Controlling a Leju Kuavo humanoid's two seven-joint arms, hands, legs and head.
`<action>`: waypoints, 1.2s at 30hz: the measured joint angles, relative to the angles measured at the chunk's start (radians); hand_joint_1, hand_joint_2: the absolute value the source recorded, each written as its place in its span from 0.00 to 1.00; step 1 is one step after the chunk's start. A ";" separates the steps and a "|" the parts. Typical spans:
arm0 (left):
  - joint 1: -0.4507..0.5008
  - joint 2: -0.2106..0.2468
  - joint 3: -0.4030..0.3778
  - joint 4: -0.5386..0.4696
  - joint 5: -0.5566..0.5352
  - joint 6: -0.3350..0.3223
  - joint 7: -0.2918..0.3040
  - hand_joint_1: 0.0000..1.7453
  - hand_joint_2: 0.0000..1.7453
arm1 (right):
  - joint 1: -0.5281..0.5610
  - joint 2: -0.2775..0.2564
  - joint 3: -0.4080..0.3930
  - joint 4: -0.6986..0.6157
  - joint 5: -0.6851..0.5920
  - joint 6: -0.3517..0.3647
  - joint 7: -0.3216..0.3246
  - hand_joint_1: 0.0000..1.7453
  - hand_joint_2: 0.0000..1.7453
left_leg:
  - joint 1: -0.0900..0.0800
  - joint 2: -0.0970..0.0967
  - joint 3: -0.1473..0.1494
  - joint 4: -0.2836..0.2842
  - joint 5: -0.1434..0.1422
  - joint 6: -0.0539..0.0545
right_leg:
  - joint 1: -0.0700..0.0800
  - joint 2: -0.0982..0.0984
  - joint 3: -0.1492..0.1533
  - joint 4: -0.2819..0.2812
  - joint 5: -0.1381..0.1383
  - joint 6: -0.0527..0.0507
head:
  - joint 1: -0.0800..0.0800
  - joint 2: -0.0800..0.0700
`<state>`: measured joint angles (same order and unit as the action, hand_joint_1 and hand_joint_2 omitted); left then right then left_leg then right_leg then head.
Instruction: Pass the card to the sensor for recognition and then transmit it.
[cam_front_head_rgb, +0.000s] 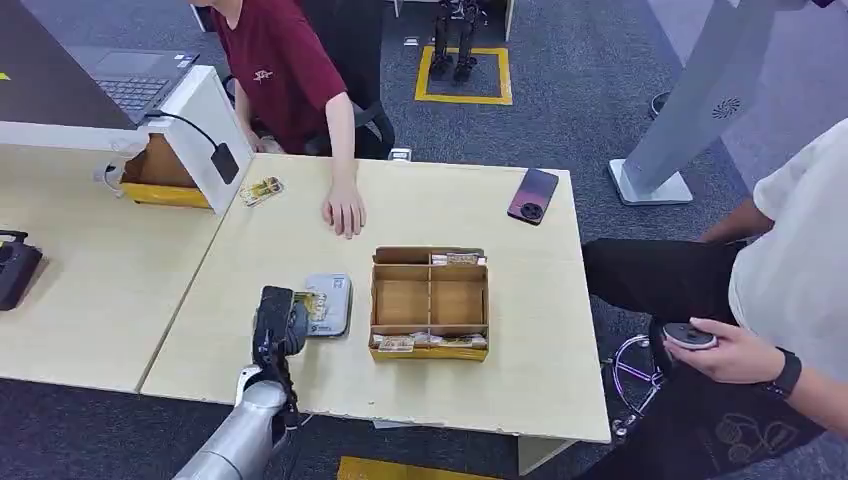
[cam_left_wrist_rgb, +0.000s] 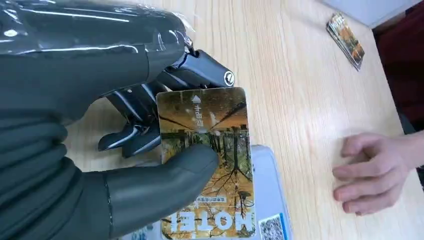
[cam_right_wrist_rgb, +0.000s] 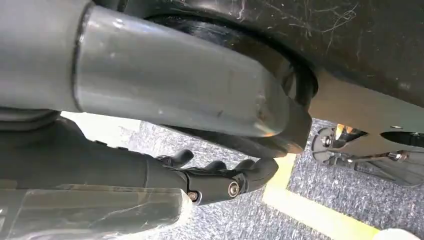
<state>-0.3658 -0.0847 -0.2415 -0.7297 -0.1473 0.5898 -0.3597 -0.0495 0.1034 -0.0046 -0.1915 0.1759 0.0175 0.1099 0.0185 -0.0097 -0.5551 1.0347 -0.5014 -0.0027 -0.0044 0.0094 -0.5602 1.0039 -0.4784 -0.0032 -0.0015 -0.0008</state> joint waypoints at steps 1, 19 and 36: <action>-0.005 0.000 0.004 0.009 -0.006 0.008 -0.001 1.00 1.00 | -0.001 0.001 0.000 0.000 0.002 0.000 0.001 0.00 0.00 | 0.000 0.000 0.000 0.000 0.000 0.000 | 0.000 0.000 0.000 0.000 0.000 0.000 | 0.000 0.000; -0.039 -0.007 0.013 0.117 -0.125 0.082 0.002 1.00 1.00 | -0.003 0.003 0.000 0.000 0.005 -0.004 0.010 0.00 0.00 | 0.000 0.000 0.001 0.000 0.000 0.000 | 0.000 0.000 0.002 0.000 0.000 0.000 | 0.000 0.000; -0.024 -0.023 0.071 0.077 0.050 -0.136 -0.084 1.00 1.00 | -0.003 0.003 0.000 0.000 0.006 -0.006 0.010 0.00 0.00 | 0.000 0.000 0.002 0.000 0.001 -0.001 | 0.000 0.000 0.003 0.000 0.000 0.000 | 0.000 0.000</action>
<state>-0.3895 -0.1076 -0.1709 -0.6532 -0.0971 0.4534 -0.4441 -0.0520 0.1068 -0.0046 -0.1915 0.1816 0.0118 0.1194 0.0185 -0.0099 -0.5530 1.0346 -0.5007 -0.0033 -0.0045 0.0091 -0.5576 1.0039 -0.4780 -0.0036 -0.0015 -0.0008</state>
